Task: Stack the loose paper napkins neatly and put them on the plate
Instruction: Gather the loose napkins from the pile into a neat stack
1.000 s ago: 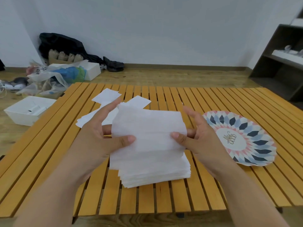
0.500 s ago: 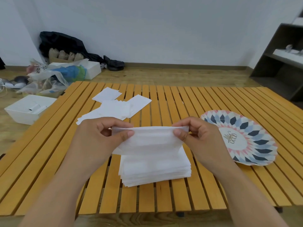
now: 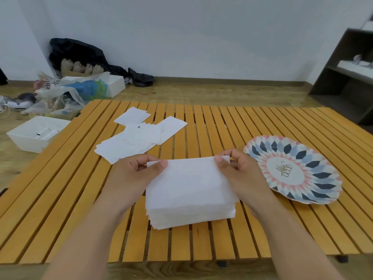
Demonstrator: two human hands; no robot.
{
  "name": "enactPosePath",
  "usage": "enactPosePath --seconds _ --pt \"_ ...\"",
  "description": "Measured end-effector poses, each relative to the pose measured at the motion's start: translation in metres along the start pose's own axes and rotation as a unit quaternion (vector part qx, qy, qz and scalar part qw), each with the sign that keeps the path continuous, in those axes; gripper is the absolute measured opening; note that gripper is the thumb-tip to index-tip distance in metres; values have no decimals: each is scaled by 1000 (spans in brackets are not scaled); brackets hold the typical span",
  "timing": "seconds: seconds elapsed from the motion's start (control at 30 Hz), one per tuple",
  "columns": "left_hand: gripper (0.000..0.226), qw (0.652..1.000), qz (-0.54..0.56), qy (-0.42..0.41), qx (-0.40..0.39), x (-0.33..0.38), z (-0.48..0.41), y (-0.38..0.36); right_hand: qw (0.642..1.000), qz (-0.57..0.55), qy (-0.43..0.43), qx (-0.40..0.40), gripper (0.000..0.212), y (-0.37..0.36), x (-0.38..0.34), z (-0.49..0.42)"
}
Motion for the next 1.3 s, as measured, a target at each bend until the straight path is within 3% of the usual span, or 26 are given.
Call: enactPosePath --seconds 0.2,0.37,0.53,0.63,0.73,0.87,1.1,1.2,1.3 --pt "9 990 -137 -5 46 -32 -18 1 976 214 24 20 5 -10 18 -9" --pt "4 960 -267 -25 75 -36 -22 3 937 346 47 28 16 -19 19 -9" --pt "21 943 -315 -66 90 -23 -21 4 898 368 200 138 21 -11 -25 7" --pt "16 936 -342 -49 71 -31 -25 2 880 415 218 72 14 -32 -24 10" --pt "7 937 -324 -66 112 -25 -32 17 881 430 197 2 16 -48 -8 10" --pt "7 911 -360 -122 161 -11 -72 36 886 426 184 -7 19 -48 -4 7" --pt "28 812 -549 -195 33 -16 -157 -7 892 417 175 -22 24 -47 -1 5" --pt "36 798 -583 -152 29 -29 -176 -6 894 405 189 -41 36 -53 -10 9" --pt "32 785 -604 -128 46 -35 -182 -2 888 398 201 -111 49 -71 -15 21"
Point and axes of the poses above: each hand's wrist, its own z-axis away from the middle knuckle, its own y-axis out of the back of the hand, x = y × z, the point moved 10 cm from there along -z, towards the middle knuckle, and after that the axes turned 3 degrees about z, right-handed, at the moved point
